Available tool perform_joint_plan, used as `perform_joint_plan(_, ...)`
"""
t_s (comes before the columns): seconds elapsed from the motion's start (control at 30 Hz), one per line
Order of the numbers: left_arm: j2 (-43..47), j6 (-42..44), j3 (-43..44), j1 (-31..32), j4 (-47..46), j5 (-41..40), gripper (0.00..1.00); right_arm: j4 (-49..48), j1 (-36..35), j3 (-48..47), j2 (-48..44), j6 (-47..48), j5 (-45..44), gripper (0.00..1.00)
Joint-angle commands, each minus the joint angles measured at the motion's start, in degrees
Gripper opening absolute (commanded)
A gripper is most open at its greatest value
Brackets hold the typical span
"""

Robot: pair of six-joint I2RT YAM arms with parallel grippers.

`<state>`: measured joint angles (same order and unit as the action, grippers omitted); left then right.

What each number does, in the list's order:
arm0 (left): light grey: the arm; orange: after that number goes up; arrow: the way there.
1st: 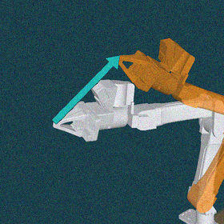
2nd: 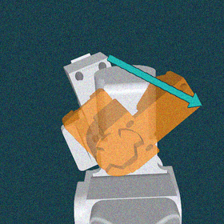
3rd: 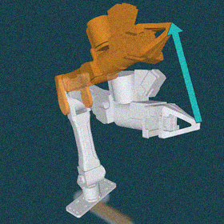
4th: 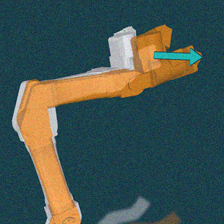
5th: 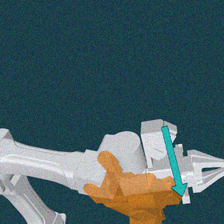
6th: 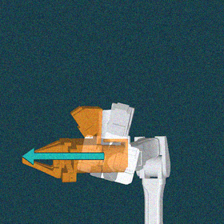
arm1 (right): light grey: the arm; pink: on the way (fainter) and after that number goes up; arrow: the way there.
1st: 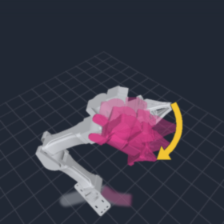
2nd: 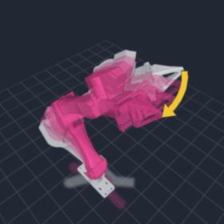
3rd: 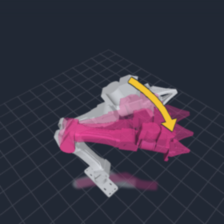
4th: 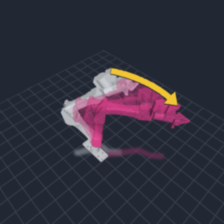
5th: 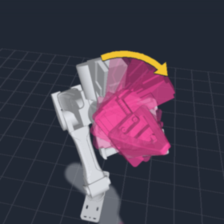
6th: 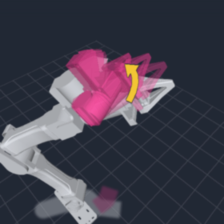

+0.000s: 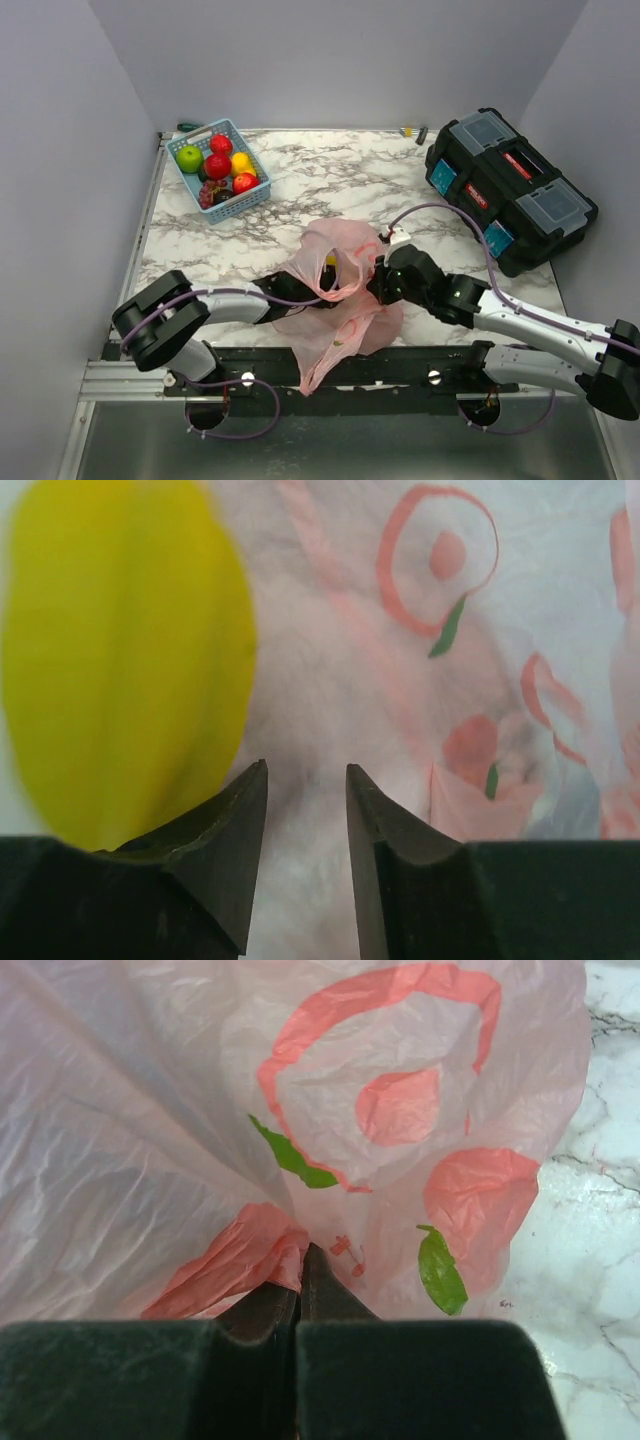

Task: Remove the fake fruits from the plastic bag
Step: Take out the fake fruit from the plastic bag.

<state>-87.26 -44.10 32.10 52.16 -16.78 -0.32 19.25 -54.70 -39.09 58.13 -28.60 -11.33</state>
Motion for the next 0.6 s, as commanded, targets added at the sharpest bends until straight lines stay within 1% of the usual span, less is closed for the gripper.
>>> perform_joint_plan(0.0,8.7,2.8,-5.1,0.2,-3.4,2.6,0.45,0.3,-0.2,2.0,0.0,-2.2,-1.7,0.01)
perform_joint_plan(0.17,17.3,6.3,-6.5,0.2,-1.9,3.9,0.63,-2.1,-0.3,3.7,0.2,-0.8,0.4,0.01)
perform_joint_plan(0.23,19.7,7.4,-5.6,0.2,-0.2,3.9,0.68,-2.5,-0.3,3.8,0.4,-0.1,2.8,0.01)
perform_joint_plan(0.33,20.4,8.7,-3.3,0.2,1.7,3.7,0.72,-3.0,-0.3,3.9,0.5,0.2,4.7,0.01)
perform_joint_plan(0.37,19.9,9.0,-2.4,0.2,2.1,4.0,0.73,-2.9,-0.2,3.7,0.6,-0.1,4.8,0.05)
perform_joint_plan(0.4,19.0,9.0,-1.5,0.2,1.9,4.5,0.73,-2.2,-0.3,3.3,0.9,-1.0,4.8,0.15)
perform_joint_plan(0.43,17.7,9.0,-0.8,0.2,1.6,4.9,0.74,-1.3,-0.3,2.2,1.0,-2.0,4.7,0.28)
perform_joint_plan(0.5,14.9,8.6,1.0,0.2,1.2,5.2,0.74,1.3,-0.3,0.0,1.1,-3.9,4.2,0.47)
perform_joint_plan(0.57,12.2,8.4,3.0,0.3,1.0,5.0,0.8,4.1,-0.3,-1.6,1.0,-6.3,2.7,0.72)
